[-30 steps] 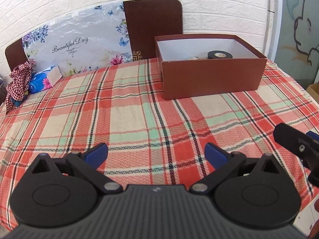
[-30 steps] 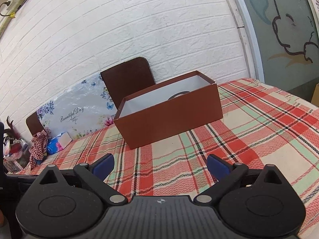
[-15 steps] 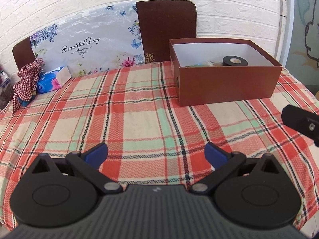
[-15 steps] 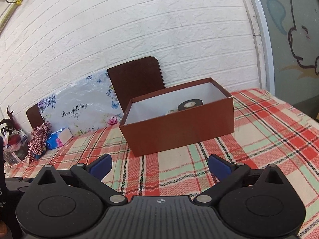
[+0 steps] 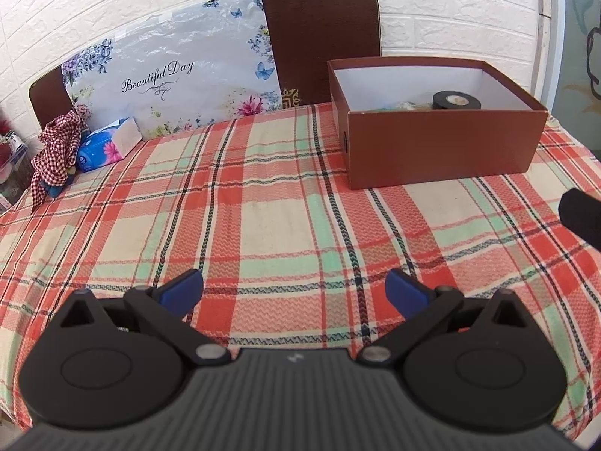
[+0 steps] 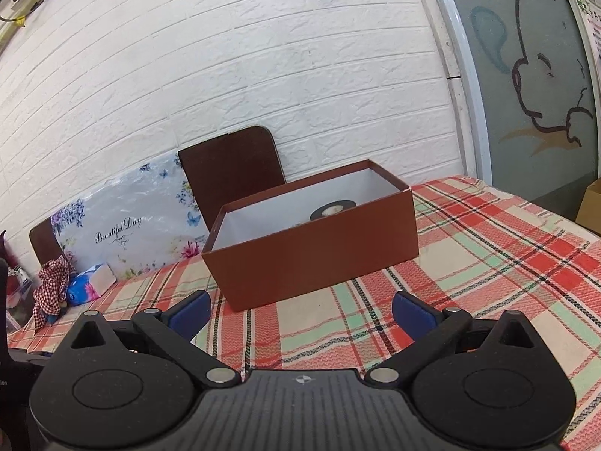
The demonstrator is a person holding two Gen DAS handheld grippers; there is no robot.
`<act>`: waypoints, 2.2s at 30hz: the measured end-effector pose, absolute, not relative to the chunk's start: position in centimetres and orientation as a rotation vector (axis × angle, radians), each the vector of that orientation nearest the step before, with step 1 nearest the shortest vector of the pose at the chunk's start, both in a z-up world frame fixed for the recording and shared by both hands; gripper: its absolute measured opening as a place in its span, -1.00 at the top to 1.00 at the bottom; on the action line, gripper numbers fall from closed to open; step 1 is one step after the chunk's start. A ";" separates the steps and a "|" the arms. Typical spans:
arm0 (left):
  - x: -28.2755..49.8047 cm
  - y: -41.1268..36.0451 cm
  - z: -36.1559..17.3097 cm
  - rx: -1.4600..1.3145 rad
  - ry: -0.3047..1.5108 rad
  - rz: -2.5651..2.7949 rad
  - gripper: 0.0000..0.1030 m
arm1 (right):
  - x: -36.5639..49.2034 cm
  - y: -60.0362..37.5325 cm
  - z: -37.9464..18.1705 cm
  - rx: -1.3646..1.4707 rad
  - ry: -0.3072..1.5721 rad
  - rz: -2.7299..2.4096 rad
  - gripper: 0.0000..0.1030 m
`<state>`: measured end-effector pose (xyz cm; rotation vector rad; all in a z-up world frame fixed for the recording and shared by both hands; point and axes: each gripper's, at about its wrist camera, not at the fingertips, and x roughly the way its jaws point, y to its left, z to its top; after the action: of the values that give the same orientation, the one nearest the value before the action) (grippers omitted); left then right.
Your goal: Organize objects
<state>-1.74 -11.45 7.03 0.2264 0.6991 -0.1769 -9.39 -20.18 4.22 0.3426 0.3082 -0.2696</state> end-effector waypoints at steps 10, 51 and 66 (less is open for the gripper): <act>-1.9 -12.0 6.7 0.244 0.723 -0.201 -1.00 | -9.1 -20.4 3.6 0.363 0.333 -0.266 -0.99; -2.5 -9.8 6.7 0.202 0.723 -0.210 -1.00 | -9.3 -17.9 3.8 0.311 0.350 -0.238 -0.99; -2.3 -10.3 6.3 0.224 0.730 -0.220 -1.00 | -9.1 -18.0 3.7 0.308 0.356 -0.232 -0.99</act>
<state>-2.34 -10.26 6.32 0.2244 0.7297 -0.2202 -9.14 -17.98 3.70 0.3078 0.3560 -0.2319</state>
